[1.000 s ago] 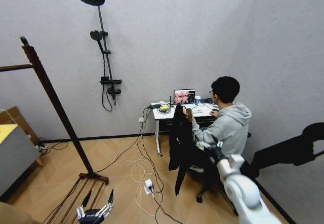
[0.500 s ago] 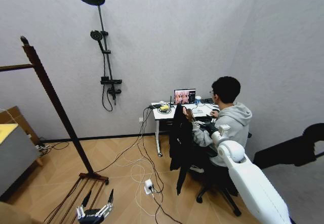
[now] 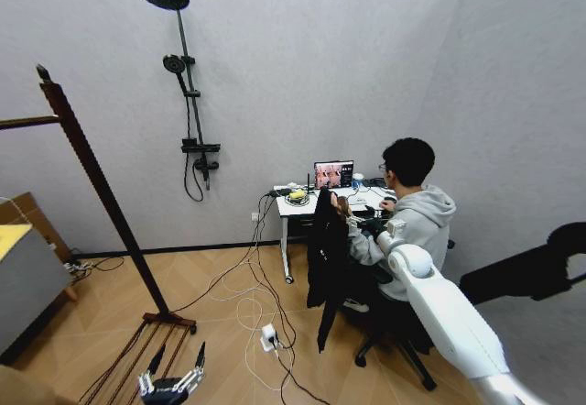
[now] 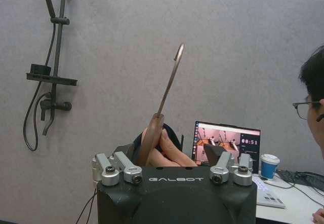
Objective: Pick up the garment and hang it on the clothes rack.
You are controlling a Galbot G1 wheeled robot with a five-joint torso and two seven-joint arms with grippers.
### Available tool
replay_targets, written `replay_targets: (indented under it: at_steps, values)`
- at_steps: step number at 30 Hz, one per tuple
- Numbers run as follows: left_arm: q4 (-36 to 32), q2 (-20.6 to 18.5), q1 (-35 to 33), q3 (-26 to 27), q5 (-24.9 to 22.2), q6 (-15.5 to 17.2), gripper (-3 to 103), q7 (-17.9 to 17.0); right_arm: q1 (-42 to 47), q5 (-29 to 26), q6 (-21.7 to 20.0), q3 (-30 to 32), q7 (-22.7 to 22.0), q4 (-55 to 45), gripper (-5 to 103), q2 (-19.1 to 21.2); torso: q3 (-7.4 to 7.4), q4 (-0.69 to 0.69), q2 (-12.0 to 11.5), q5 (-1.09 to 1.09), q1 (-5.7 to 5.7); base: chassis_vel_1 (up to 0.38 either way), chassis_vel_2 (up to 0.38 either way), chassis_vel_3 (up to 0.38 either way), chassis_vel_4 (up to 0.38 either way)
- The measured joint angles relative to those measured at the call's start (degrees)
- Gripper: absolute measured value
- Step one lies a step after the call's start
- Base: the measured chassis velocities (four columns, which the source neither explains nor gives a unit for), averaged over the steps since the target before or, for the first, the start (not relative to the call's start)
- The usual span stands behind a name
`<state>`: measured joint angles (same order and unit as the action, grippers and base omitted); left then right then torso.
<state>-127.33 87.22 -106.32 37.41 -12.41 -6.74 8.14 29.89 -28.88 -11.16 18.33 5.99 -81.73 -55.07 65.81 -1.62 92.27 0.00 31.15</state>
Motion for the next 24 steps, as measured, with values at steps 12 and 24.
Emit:
replay_targets:
  at_steps: [12,24]
  values:
    - [0.00,0.00,0.00,0.00,0.00,0.00,100,0.00,-1.72,-0.32,0.27,-2.49,0.57,0.95,41,-0.45,0.00,0.00,0.00,0.00,0.00,0.000,0.000,0.000,0.000]
    - [0.00,0.00,0.00,0.00,0.00,0.00,100,0.00,0.52,-1.73,0.03,-1.14,-0.04,-2.67,9,0.25,0.00,0.01,0.00,0.00,0.01,0.000,0.000,0.000,0.000]
